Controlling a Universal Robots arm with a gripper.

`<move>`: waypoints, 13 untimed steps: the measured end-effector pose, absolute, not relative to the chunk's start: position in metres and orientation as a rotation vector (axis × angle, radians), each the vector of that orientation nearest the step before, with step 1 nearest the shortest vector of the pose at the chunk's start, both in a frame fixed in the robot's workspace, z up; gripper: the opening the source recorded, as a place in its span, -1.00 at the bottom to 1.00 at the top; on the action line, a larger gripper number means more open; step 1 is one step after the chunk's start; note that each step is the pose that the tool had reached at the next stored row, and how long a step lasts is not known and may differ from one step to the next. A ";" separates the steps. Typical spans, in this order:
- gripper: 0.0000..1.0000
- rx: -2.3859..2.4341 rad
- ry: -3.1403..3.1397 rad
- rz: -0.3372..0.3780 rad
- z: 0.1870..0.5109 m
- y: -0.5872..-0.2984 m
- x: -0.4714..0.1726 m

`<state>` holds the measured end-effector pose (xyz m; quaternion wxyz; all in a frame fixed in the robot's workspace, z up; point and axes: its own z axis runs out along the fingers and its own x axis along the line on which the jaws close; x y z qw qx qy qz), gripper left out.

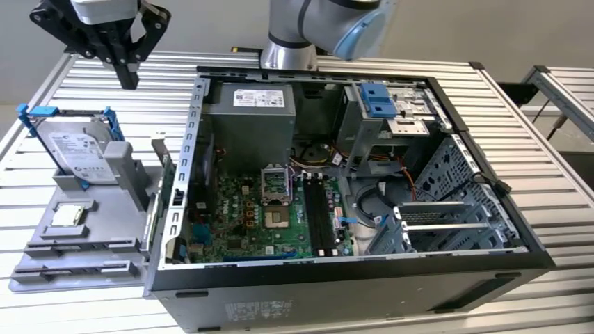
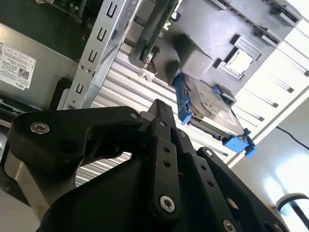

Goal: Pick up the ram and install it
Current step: 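Reach for the ram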

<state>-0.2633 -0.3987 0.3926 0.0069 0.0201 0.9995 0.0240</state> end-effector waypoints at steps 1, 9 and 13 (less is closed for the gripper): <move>-1.00 0.062 3.126 0.075 0.393 -0.399 -0.266; -1.00 0.052 3.127 0.075 0.393 -0.399 -0.293; -1.00 0.047 3.127 0.075 0.393 -0.399 -0.307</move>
